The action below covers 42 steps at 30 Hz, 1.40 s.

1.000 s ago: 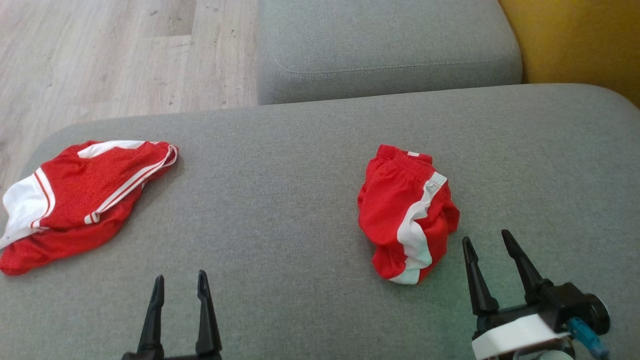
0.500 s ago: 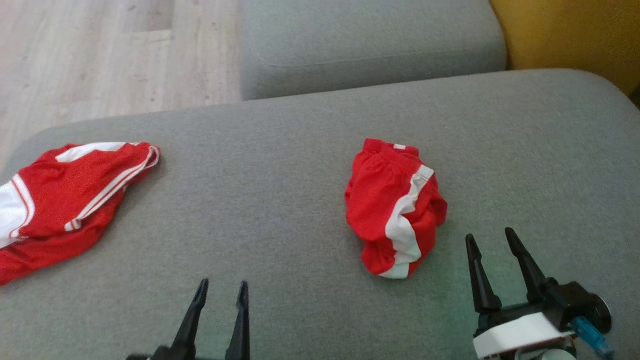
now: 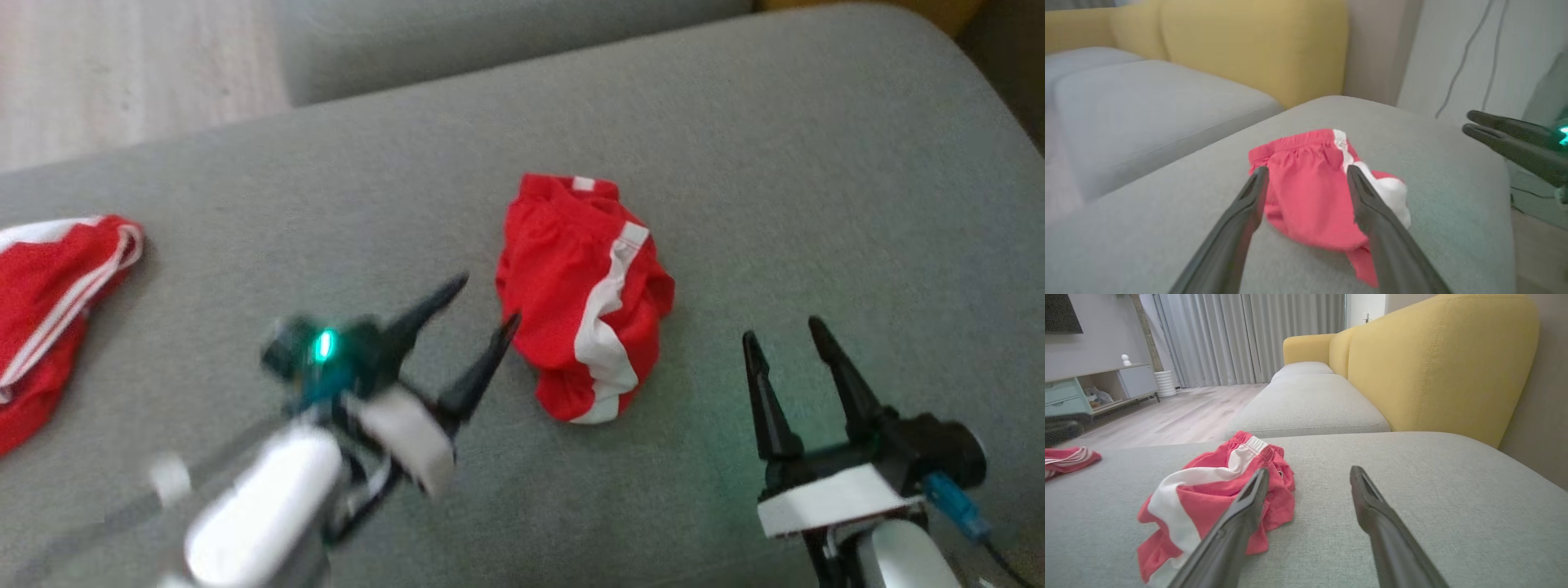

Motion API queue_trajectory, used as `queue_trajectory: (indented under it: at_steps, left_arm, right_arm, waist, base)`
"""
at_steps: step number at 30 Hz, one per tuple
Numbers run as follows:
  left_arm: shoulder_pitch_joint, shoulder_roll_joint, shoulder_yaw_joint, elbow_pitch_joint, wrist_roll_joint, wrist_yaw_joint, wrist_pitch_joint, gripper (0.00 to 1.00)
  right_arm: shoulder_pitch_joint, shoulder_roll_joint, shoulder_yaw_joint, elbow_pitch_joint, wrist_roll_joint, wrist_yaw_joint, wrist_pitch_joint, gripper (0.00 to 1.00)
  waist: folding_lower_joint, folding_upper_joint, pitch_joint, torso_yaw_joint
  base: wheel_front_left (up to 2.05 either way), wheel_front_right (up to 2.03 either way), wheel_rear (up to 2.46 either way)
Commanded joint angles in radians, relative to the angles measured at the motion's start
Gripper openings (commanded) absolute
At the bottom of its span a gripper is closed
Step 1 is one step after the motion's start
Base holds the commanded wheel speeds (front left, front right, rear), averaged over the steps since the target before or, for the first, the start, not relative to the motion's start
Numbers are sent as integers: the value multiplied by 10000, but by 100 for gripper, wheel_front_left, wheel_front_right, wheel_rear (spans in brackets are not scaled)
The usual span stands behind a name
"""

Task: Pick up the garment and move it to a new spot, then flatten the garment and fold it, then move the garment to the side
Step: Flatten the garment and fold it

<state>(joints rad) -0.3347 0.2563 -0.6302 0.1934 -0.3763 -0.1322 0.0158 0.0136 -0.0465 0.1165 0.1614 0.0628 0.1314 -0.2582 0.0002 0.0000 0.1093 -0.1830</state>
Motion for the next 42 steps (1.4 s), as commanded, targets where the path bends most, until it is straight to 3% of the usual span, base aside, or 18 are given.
queue_trajectory:
  at_steps: [1, 4, 7, 10, 16, 22, 30, 31, 32, 33, 38, 42]
  left_arm:
    - [-1212, 662, -189, -606, -465, 20, 455, 100]
    - [-3035, 1819, -1541, -1170, -1477, 18, 1528, 100]
    - [-4717, 2520, -2763, -1424, -2331, 18, 2383, 100]
    - [-6141, 2800, -3979, -1368, -3038, 17, 3157, 100]
    - [-8633, 2732, -6143, -658, -3842, 17, 4036, 100]
    - [-9329, 2592, -6483, 16, -3485, 16, 4847, 100]
    - [-8668, 2914, -6498, -894, -3037, 16, 7403, 100]
    - [-8647, 2999, -6498, -970, -2967, 16, 7627, 75]
    - [-8630, 3082, -6499, -1050, -2900, 16, 7808, 23]
    - [-8625, 3165, -6499, -1094, -2863, 16, 7935, 0]
    - [-8577, 3458, -6499, -1341, -2872, 16, 8259, 0]
    - [-8755, 3350, -6500, -1271, -3321, 16, 7670, 0]
  right_arm:
    - [-517, -37, 267, -370, 1, -7, -36, 100]
    - [-813, -37, 312, -456, 116, -7, -36, 100]
    - [-987, -37, 411, -454, 306, -7, -36, 100]
    - [-1123, -37, 600, -478, 451, -7, -36, 100]
    - [-1423, -37, 1078, -435, 718, -7, -36, 100]
    - [-1531, -37, 1188, -411, 1053, -7, -36, 100]
    - [-1595, -37, 1310, -387, 1354, -7, -36, 100]
    - [-1610, -37, 1332, -389, 1374, -7, -36, 100]
    - [-1623, -37, 1353, -391, 1389, -7, -36, 100]
    - [-1631, -37, 1366, -394, 1409, -7, -36, 100]
    - [-1592, -37, 1376, -390, 1480, -7, -36, 100]
    - [-1528, -37, 1289, -329, 1467, -7, -36, 100]
  waist:
    - [-2, 0, 532, -395]
    - [-2, 0, 913, -718]
    - [-2, 0, 1173, -1070]
    - [-2, 0, 1455, -1436]
    - [-2, 0, 1990, -2327]
    - [-2, 0, 2240, -2829]
    - [-2, 0, 2364, -3337]
    - [-2, 0, 2385, -3372]
    - [-2, 0, 2398, -3399]
    - [-2, 0, 2409, -3422]
    - [-2, 0, 2357, -3495]
    - [-2, 0, 2089, -3424]
  base:
    - [0, 0, 0]
    - [0, 0, 0]
    - [0, 0, 0]
    - [0, 0, 0]
    - [0, 0, 0]
    - [0, 0, 0]
    - [0, 0, 0]
    - [0, 0, 0]
    - [0, 0, 0]
    - [0, 0, 0]
    - [0, 0, 0]
    - [0, 0, 0]
